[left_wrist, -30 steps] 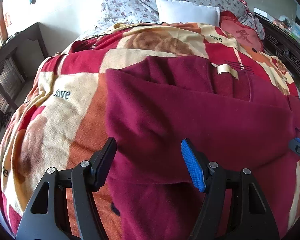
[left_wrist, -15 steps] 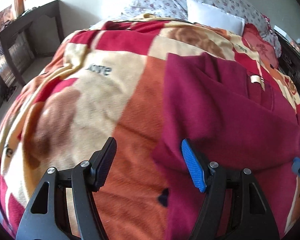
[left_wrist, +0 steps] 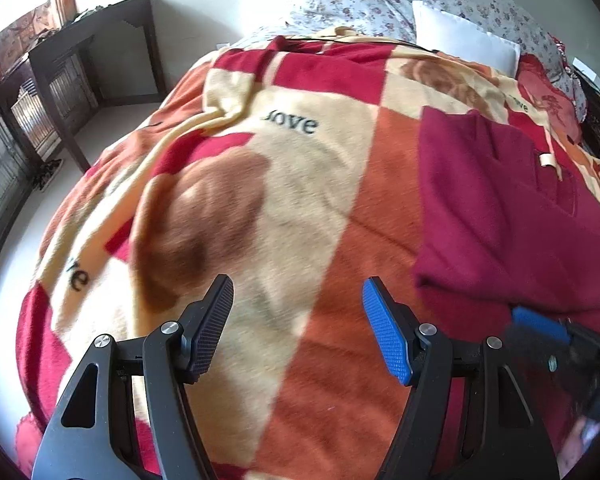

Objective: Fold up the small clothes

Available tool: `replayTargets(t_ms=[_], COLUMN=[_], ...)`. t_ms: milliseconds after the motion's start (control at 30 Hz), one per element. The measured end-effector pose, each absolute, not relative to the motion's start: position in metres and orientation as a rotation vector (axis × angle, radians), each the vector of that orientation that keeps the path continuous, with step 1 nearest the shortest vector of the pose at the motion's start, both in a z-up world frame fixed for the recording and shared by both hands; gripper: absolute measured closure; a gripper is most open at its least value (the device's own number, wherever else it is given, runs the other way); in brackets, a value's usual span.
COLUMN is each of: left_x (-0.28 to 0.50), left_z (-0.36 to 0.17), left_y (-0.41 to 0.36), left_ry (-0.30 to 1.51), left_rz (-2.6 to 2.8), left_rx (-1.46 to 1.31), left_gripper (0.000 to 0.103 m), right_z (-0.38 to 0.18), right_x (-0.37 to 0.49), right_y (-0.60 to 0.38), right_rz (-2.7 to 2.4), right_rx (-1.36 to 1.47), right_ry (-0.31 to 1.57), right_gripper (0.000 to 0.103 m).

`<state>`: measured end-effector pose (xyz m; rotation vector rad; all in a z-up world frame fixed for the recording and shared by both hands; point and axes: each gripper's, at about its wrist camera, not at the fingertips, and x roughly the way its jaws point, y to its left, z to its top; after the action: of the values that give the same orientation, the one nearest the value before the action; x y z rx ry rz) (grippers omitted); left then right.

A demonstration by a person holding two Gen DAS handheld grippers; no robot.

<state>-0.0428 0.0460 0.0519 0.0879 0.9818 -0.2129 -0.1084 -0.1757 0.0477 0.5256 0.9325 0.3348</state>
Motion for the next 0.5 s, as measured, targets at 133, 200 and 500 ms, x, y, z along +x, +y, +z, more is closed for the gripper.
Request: replayTargets(t_ms=[133, 200, 500], left_x=[-0.043, -0.042, -0.035], left_z=[0.049, 0.048, 0.057], left_y=[0.062, 0.069, 0.091], left_ry=[0.995, 0.995, 0.971], left_rz=[-0.206, -0.200, -0.170], left_rx=[0.062, 0.048, -0.001], left_gripper=[0.035, 0.035, 0.035], right_z=[0.048, 0.049, 0.059], right_x=[-0.089, -0.078, -0.038], right_y=[-0.159, -0.150, -0.107], right_rz=[0.313, 0.299, 0.400], right_rx=[0.483, 0.465, 0.422], right_ry=[0.905, 0.883, 0.835], right_gripper=[0.058, 0.058, 0.054])
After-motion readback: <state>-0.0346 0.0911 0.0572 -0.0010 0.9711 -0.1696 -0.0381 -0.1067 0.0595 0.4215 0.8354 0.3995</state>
